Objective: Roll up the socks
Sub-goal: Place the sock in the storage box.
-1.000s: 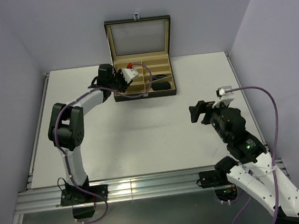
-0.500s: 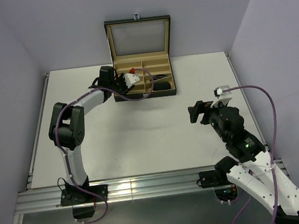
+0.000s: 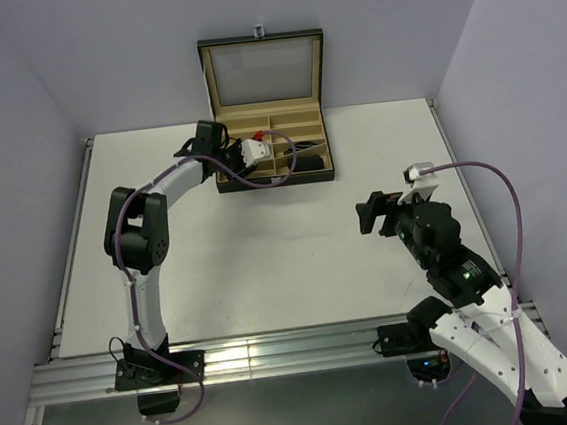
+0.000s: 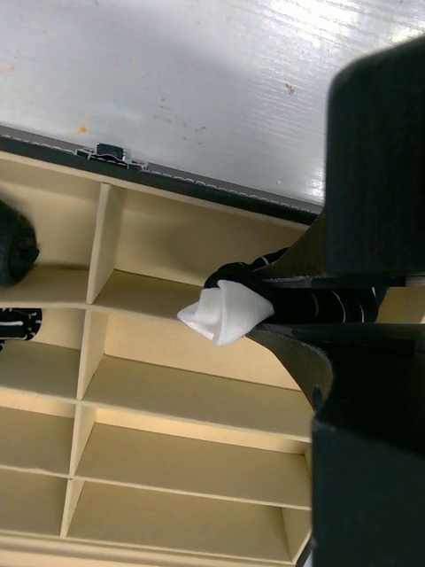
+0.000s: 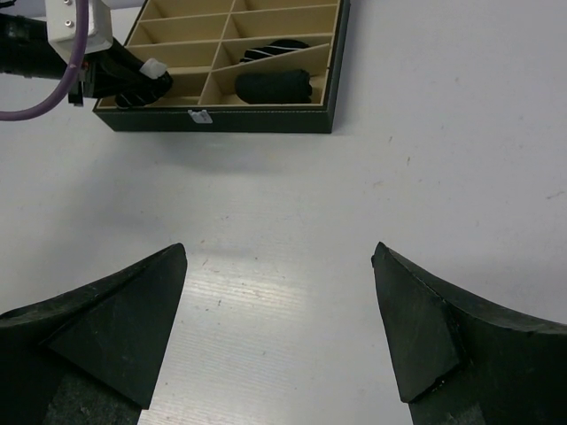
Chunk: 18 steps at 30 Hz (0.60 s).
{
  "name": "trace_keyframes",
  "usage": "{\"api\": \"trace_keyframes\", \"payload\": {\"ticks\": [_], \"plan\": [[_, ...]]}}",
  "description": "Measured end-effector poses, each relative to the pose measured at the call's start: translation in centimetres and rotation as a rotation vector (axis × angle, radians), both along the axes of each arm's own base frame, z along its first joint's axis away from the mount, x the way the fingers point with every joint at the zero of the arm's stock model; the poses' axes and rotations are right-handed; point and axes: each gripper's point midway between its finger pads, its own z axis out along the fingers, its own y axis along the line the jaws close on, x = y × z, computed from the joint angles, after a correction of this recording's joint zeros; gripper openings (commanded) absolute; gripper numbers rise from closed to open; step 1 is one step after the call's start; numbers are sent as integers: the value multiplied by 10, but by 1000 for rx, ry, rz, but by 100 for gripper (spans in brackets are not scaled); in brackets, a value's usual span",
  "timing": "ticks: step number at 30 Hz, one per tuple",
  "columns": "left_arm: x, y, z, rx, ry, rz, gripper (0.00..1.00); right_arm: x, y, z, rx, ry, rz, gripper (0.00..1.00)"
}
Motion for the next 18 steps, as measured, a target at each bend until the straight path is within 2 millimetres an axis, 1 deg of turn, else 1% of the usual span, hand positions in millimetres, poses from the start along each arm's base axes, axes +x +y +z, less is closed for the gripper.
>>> {"api": "trace_keyframes", "payload": {"ticks": [6, 10, 13, 15, 18], "plan": [[0, -1, -13, 45, -3, -18, 6, 1, 1, -3, -7, 12, 0, 92], [-1, -3, -28, 84, 3, -24, 6, 2, 1, -5, -11, 17, 1, 92], [0, -4, -30, 108, -13, -27, 6, 2, 1, -5, -13, 17, 2, 92], [1, -4, -30, 118, -20, -29, 9, 2, 1, -6, -13, 18, 4, 92], [0, -4, -30, 124, -23, -34, 16, 2, 2, -10, -17, 27, 7, 92]]}}
